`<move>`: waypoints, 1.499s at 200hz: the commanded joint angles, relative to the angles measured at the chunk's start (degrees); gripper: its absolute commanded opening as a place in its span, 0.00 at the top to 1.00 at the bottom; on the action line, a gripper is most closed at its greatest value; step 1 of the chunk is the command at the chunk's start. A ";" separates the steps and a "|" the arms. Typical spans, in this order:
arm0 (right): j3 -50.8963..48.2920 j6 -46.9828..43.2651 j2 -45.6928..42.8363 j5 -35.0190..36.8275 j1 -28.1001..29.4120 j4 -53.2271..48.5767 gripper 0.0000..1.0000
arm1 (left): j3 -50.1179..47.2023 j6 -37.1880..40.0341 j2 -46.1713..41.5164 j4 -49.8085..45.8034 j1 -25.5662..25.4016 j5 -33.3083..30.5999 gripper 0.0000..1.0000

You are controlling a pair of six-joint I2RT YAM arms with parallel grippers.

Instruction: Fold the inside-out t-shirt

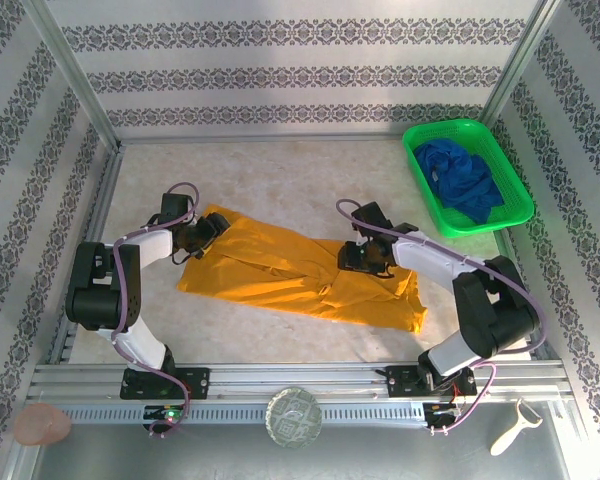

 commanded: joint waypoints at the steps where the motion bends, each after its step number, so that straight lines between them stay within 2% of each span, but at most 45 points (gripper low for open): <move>1: -2.95 -0.41 -4.83 0.17 -0.96 -1.12 0.99 | -0.04 0.20 1.73 -3.01 -0.39 -1.08 0.27; 64: -10.96 5.35 -24.59 4.57 -1.75 -11.55 1.00 | -0.24 0.03 2.32 -2.20 -0.31 -0.53 0.27; 107: -19.34 15.47 -35.51 3.54 3.24 -16.34 1.00 | -0.21 0.12 2.63 -1.94 -0.38 -0.44 0.27; 120: -21.37 19.33 -39.32 3.13 5.83 -17.49 0.75 | -0.13 0.14 2.67 -1.94 -0.36 -0.44 0.27; 125: -21.74 20.59 -40.92 3.34 6.77 -18.06 0.68 | -0.06 0.12 2.72 -1.94 -0.38 -0.44 0.27; 135: -21.79 22.23 -44.03 4.30 7.94 -19.53 0.61 | 0.04 0.11 2.76 -1.92 -0.30 -0.29 0.27; 152: -20.55 23.04 -46.87 6.37 7.58 -20.59 0.59 | 0.20 0.04 2.67 -1.93 -0.29 -0.22 0.27; 182: -15.55 19.23 -39.42 6.16 6.34 -16.15 0.57 | 0.44 0.13 2.42 -2.22 -0.35 -0.06 0.26; 222: -7.76 14.82 -20.62 6.27 8.59 -7.49 0.43 | 0.24 -0.27 1.63 -2.29 -0.30 -0.09 0.27; 261: -2.47 12.51 -5.57 6.18 12.17 -2.76 0.43 | 0.23 -0.48 1.09 -2.33 -0.30 0.18 0.27; 279: -1.05 12.35 -1.22 5.72 13.41 -1.74 0.49 | 0.00 -0.64 0.92 -2.18 -0.30 0.26 0.27; 291: -0.32 12.23 0.42 5.48 14.21 -1.19 0.63 | -0.08 -0.75 0.75 -2.05 -0.33 0.25 0.27; 300: 0.34 11.96 1.39 5.39 14.66 -1.07 0.79 | -0.13 -0.82 0.68 -1.98 -0.33 0.25 0.27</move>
